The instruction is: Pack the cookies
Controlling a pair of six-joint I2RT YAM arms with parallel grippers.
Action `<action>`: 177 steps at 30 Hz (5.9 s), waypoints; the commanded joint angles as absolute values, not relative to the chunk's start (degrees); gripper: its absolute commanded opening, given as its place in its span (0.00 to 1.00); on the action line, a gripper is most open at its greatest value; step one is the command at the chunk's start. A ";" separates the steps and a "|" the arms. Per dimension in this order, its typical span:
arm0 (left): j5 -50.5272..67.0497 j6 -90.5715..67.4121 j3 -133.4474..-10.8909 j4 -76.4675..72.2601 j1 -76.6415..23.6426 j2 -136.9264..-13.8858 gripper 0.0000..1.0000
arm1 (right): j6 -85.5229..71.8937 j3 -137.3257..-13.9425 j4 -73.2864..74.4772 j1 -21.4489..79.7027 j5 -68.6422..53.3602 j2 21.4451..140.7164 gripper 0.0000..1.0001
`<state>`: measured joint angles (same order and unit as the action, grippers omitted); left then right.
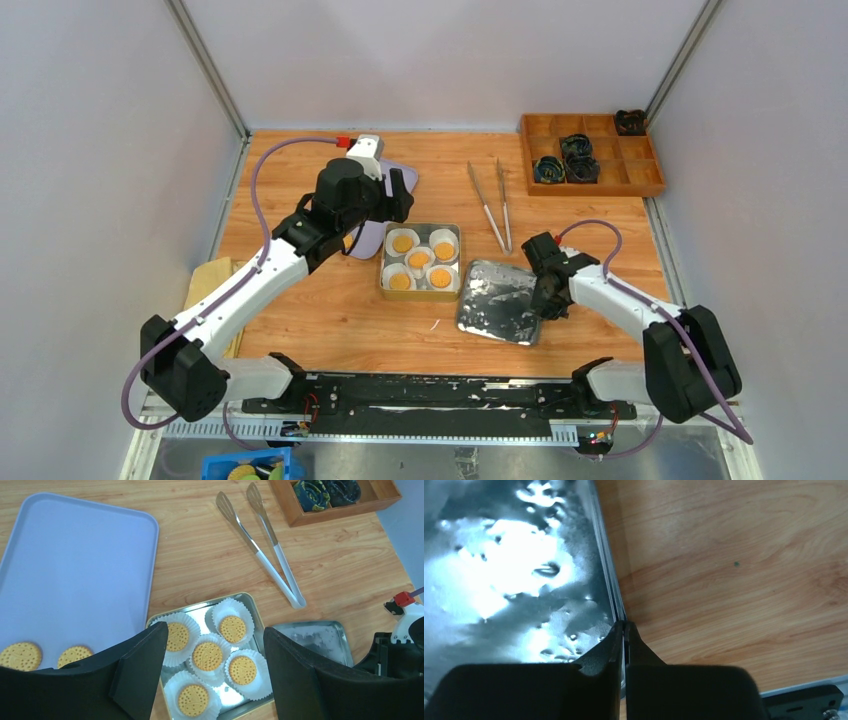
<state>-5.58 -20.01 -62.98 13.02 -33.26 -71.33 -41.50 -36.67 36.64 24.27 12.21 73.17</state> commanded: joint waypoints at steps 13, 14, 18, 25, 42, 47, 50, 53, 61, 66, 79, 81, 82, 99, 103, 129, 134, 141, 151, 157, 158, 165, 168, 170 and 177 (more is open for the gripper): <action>-3.95 -19.59 -66.96 15.00 -34.36 -74.42 0.75 | -40.49 -49.95 50.39 24.78 16.85 56.84 0.00; -3.27 -19.72 -67.23 15.03 -34.35 -74.70 0.75 | -39.99 -51.67 51.20 24.78 16.56 56.37 0.00; 1.26 -20.40 -67.27 13.72 -34.37 -76.13 0.75 | -39.14 -57.48 53.12 24.78 14.75 54.96 0.00; 8.33 -20.32 -62.08 5.49 -34.31 -77.00 0.76 | -37.35 -63.82 51.40 24.80 11.96 54.57 0.00; 25.00 -23.91 -54.78 -13.33 -34.36 -84.49 0.75 | -35.55 -74.38 39.75 24.76 -4.47 62.77 0.00; 24.70 -23.97 -55.66 -13.54 -34.32 -85.55 0.75 | -36.60 -73.59 38.17 24.78 -8.00 63.86 0.00; 24.95 -24.08 -56.16 -13.54 -34.37 -85.35 0.63 | -36.49 -72.75 37.94 24.76 -7.49 63.80 0.00; 26.04 -24.71 -57.13 -13.45 -34.37 -84.83 0.24 | -35.67 -72.52 37.79 24.79 -6.59 64.36 0.00; 25.44 -25.93 -57.75 -12.43 -34.37 -80.23 0.14 | -33.37 -71.43 36.28 24.78 -7.24 67.61 0.00; 24.73 -25.99 -60.18 -8.79 -34.31 -78.49 0.14 | -32.29 -71.29 34.42 24.79 -7.79 71.04 0.01; 8.44 -18.76 -73.88 16.83 -34.36 -76.68 0.10 | -16.40 -78.89 33.76 26.92 11.42 74.28 0.37; 6.70 -17.78 -75.91 18.70 -34.36 -77.71 0.10 | -13.82 -79.08 33.50 28.44 14.50 73.21 0.41; 6.10 -17.57 -77.11 19.68 -34.27 -78.45 0.10 | -11.98 -79.27 33.44 29.51 15.34 72.47 0.41; 2.33 -14.55 -110.33 41.98 -33.33 -97.70 0.09 | 8.77 -70.98 23.47 54.71 31.57 62.34 0.49; 3.74 -14.90 -112.11 43.07 -32.17 -99.44 0.09 | 13.91 -70.63 21.46 59.97 35.09 62.22 0.50; 8.48 -14.24 -121.28 52.59 -30.50 -101.47 0.11 | 35.77 -63.61 -2.81 69.08 57.09 79.74 0.59; 8.56 -13.51 -119.94 53.02 -30.50 -100.22 0.11 | 46.23 -62.23 -15.21 68.91 64.69 86.36 0.56; 7.25 -12.86 -118.67 53.11 -30.41 -99.26 0.14 | 73.25 -60.25 -51.25 69.26 72.79 94.22 0.00; 2.89 -11.88 -122.79 52.82 -30.37 -100.46 0.54 | 88.69 -59.69 -69.93 69.21 74.99 95.13 0.00; -1.23 -12.87 -125.85 51.14 -29.83 -100.40 0.66 | 88.68 -58.43 -71.60 69.02 76.17 92.45 0.00; -2.30 -13.18 -125.74 50.36 -29.59 -99.73 0.67 | 88.51 -58.25 -71.47 68.95 76.53 91.93 0.00; -13.07 -13.32 -115.97 37.19 -28.18 -89.27 0.72 | 64.70 -59.07 -41.07 68.08 77.08 83.59 0.00; -19.35 -11.75 -110.43 30.20 -27.91 -82.68 0.75 | 38.11 -63.30 -9.63 66.45 73.72 78.14 0.00; -24.02 -10.69 -108.52 27.81 -27.66 -79.37 0.76 | 23.08 -66.22 6.57 64.25 69.15 74.60 0.00; -31.43 -8.03 -100.39 20.91 -27.10 -71.19 0.78 | 6.29 -71.51 25.41 55.50 47.32 67.87 0.00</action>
<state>-23.59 -10.68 -104.25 28.36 -27.09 -74.30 24.53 -67.88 6.04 59.59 59.44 69.89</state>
